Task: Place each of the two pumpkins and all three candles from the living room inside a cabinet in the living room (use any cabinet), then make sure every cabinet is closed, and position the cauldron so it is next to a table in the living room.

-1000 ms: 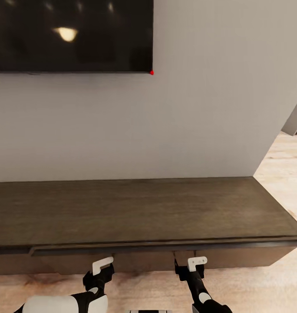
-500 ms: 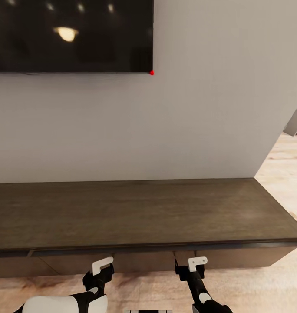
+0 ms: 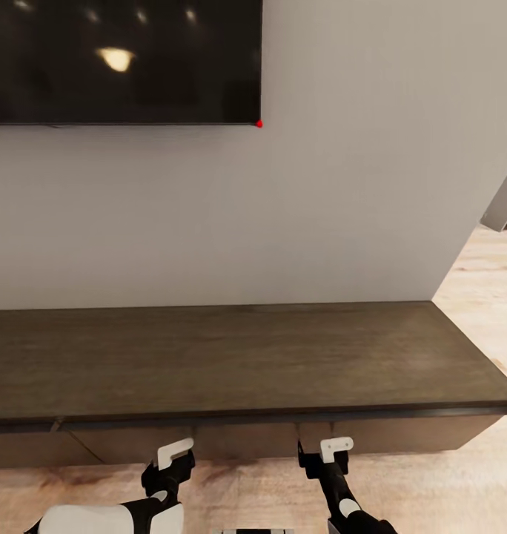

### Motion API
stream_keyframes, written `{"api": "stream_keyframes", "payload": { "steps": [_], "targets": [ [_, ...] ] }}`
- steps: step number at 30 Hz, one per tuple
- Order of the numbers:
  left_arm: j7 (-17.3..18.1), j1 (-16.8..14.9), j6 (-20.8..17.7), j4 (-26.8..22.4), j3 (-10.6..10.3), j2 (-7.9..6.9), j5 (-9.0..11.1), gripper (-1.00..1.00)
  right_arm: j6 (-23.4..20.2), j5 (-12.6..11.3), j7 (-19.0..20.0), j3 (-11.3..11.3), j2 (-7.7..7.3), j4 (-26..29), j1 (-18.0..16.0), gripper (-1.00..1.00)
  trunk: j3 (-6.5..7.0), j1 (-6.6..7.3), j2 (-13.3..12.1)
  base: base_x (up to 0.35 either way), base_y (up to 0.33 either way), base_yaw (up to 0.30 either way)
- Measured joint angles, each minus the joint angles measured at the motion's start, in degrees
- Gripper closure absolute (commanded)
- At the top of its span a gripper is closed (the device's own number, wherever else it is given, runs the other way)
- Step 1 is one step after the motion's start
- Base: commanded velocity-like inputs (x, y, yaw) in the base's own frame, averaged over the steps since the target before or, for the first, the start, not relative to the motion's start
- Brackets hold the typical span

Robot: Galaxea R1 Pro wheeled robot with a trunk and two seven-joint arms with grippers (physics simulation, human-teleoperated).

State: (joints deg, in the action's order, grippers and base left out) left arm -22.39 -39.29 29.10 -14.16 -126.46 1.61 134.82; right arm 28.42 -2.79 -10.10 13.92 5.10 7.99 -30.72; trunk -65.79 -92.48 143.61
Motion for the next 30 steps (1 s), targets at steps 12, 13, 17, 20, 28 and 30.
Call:
{"api": "stream_keyframes", "payload": {
  "steps": [12,13,17,20,28,30],
  "targets": [
    [-0.1,0.0,0.0,0.0,0.1,0.04,0.0,-1.00,0.0,-0.1,0.0,-0.1,-0.34,-0.3,0.0,-1.00,0.00,0.00,0.0,-0.309,-0.016,0.000],
    [0.0,0.0,0.0,0.0,0.1,0.00,0.0,-1.00,0.0,-0.2,-0.1,-0.2,-1.03,-0.6,0.1,-1.00,0.00,0.02,0.0,-0.058,-0.011,0.000],
    [-0.1,0.1,0.0,0.0,0.1,-0.46,0.0,-1.00,0.1,-0.3,-0.1,-0.1,-1.82,-2.6,0.2,-1.00,0.00,0.03,0.0,-0.026,-0.005,0.000],
    [0.0,2.2,0.1,0.1,0.1,-2.96,0.0,-1.00,2.1,-0.4,-0.2,-0.1,-2.18,-3.8,0.3,-1.00,0.66,0.11,0.0,-0.002,0.000,0.000],
    [0.2,4.5,0.0,0.1,0.2,-4.92,0.0,-1.00,5.6,-0.5,-0.2,-0.1,-2.54,-8.3,0.6,-1.00,2.60,0.32,-0.1,-0.009,0.000,-0.124],
    [0.2,4.5,-0.1,0.1,0.2,-4.91,0.0,-1.00,5.6,-0.6,-0.2,-0.2,-2.76,-8.3,0.6,-1.00,3.14,0.35,-0.2,-0.186,0.000,-0.242]
  ]
}}
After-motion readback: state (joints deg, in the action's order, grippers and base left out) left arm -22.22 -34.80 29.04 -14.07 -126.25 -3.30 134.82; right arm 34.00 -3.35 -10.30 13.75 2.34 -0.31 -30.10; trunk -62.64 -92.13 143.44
